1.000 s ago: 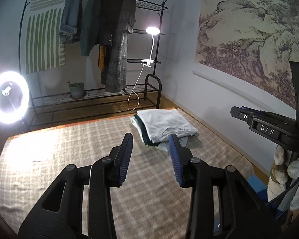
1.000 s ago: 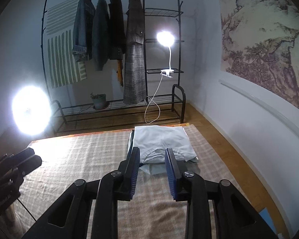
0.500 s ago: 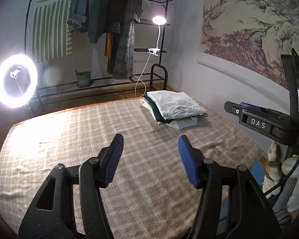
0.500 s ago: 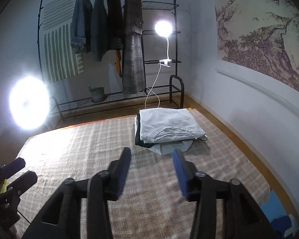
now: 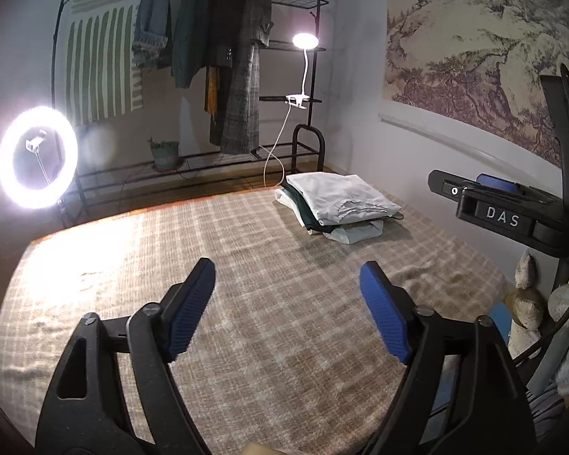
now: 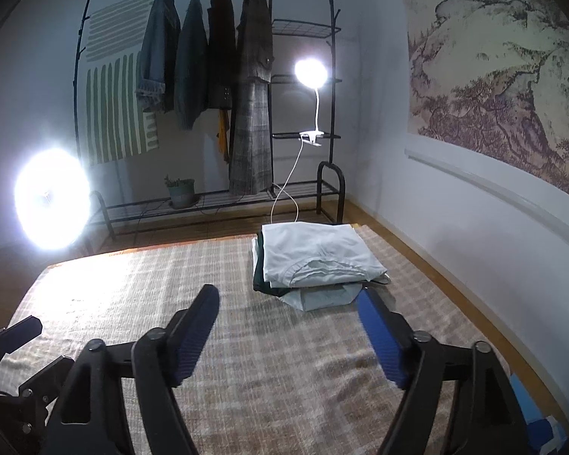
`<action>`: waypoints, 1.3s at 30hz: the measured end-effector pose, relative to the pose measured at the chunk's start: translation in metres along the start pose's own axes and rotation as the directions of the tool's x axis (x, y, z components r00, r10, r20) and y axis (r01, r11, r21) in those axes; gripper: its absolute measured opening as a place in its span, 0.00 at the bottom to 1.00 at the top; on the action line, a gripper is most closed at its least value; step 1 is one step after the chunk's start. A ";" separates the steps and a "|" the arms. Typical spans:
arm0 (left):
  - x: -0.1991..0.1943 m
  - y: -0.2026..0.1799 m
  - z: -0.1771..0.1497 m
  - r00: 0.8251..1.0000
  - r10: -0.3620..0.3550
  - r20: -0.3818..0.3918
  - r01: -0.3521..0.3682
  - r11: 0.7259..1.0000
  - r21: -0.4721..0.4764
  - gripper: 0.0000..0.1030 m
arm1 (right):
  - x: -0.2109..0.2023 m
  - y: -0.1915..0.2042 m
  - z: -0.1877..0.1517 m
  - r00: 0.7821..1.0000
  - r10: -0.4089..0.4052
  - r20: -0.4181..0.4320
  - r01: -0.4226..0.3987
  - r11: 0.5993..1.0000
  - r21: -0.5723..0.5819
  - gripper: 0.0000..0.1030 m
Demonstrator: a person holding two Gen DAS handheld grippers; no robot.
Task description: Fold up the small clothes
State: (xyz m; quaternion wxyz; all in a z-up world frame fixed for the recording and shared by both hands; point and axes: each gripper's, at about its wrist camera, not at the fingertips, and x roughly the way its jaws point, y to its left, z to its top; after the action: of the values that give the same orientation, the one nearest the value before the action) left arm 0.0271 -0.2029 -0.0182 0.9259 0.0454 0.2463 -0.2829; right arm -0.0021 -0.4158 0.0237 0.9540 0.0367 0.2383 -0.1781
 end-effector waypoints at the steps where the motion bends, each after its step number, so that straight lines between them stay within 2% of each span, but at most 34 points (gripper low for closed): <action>1: -0.002 -0.001 0.000 1.000 0.003 0.010 -0.003 1.000 0.001 0.88 | -0.001 0.001 0.000 1.000 -0.004 0.005 0.004 1.000 -0.004 0.82; 4: -0.008 -0.001 0.001 0.998 0.034 0.047 -0.034 0.999 0.004 0.96 | -0.004 0.002 0.001 0.999 -0.022 0.024 0.022 1.000 -0.007 0.92; 7: -0.011 -0.002 0.003 0.996 0.059 0.065 -0.060 0.998 0.012 0.99 | -0.006 0.002 0.001 0.999 -0.035 0.041 0.035 0.999 -0.001 1.00; 12: -0.010 0.001 0.003 0.997 0.061 0.052 -0.061 0.998 -0.002 0.99 | -0.008 0.004 0.001 0.997 -0.052 0.057 0.052 0.999 0.004 1.00; 18: -0.007 0.003 0.001 0.998 0.061 0.029 -0.060 0.998 -0.012 0.99 | -0.008 0.003 0.000 0.998 -0.036 0.050 0.035 0.999 0.025 1.00; 39: -0.008 0.002 0.001 0.998 0.059 0.028 -0.059 0.998 -0.009 0.99 | -0.011 0.008 -0.001 0.997 -0.030 0.070 0.029 0.999 0.014 1.00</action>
State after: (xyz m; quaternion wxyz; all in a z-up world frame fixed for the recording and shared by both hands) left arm 0.0232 -0.1976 -0.0137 0.9374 0.0447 0.2329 -0.2550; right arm -0.0091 -0.4042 0.0276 0.9588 0.0329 0.2041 -0.1950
